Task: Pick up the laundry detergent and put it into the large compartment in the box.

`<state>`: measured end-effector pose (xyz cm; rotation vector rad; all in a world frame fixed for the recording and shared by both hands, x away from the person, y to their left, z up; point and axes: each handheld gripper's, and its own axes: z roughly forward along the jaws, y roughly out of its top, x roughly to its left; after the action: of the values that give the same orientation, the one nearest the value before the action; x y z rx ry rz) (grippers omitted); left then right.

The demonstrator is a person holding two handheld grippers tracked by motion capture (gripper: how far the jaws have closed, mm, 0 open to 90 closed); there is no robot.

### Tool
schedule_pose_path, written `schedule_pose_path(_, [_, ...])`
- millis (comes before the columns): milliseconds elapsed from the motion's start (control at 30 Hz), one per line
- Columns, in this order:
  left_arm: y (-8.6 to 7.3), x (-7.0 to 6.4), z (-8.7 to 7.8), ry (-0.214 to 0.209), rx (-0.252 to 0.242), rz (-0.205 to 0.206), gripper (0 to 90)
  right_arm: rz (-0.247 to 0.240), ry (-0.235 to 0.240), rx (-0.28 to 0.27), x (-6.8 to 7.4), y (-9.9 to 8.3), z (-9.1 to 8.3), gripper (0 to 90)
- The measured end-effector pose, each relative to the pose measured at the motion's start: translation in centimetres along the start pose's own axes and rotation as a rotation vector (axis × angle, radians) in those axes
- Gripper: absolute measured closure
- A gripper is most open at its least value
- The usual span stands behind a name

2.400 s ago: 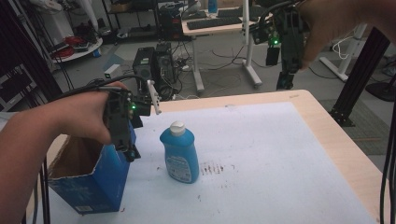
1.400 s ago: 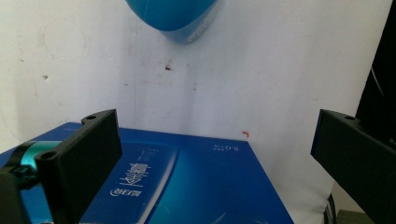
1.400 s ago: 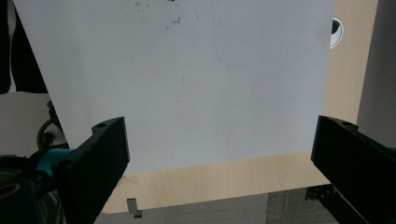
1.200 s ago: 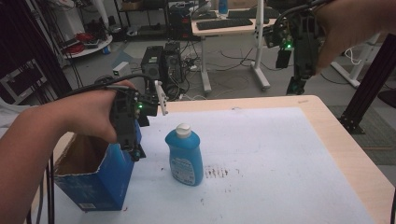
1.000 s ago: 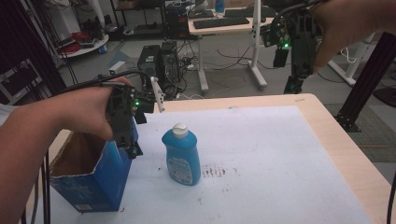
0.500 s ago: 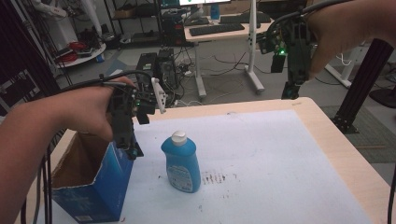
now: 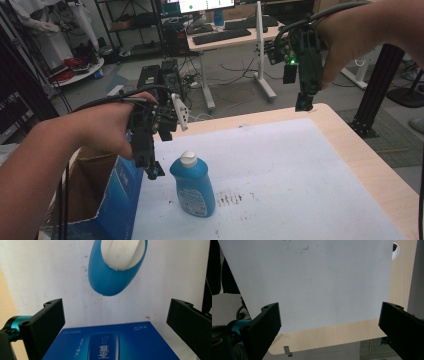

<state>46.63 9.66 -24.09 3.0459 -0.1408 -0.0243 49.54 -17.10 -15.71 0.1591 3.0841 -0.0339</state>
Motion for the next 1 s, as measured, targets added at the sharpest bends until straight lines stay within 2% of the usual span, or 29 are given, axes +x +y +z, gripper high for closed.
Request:
schedule_pose_path(233, [1.2,0.2,1.2,-0.014,0.009,0.062,1.7,0.003,0.000,0.010,-0.1,0.1,0.2,3.3])
schedule_pose_path(400, [2.0,0.4,2.1,-0.020,0.013,0.092,1.7,-0.002,-0.005,0.009,0.1,0.1,0.1,3.3])
schedule_pose_path(467, [2.3,0.6,2.5,-0.031,-0.001,0.096,1.7,0.000,-0.007,0.011,0.2,0.1,0.1,3.3])
schedule_pose_path(633, [2.8,0.8,3.3,-0.027,0.001,0.100,1.7,-0.007,-0.004,0.017,0.3,0.4,0.5,3.3])
schedule_pose_path(833, [3.4,0.3,4.4,-0.028,-0.005,0.130,1.7,-0.009,-0.007,0.012,0.4,0.7,0.6,3.3])
schedule_pose_path(1000, [3.3,0.3,5.2,-0.042,-0.006,0.122,1.6,-0.008,-0.011,0.013,0.5,0.7,0.6,3.3])
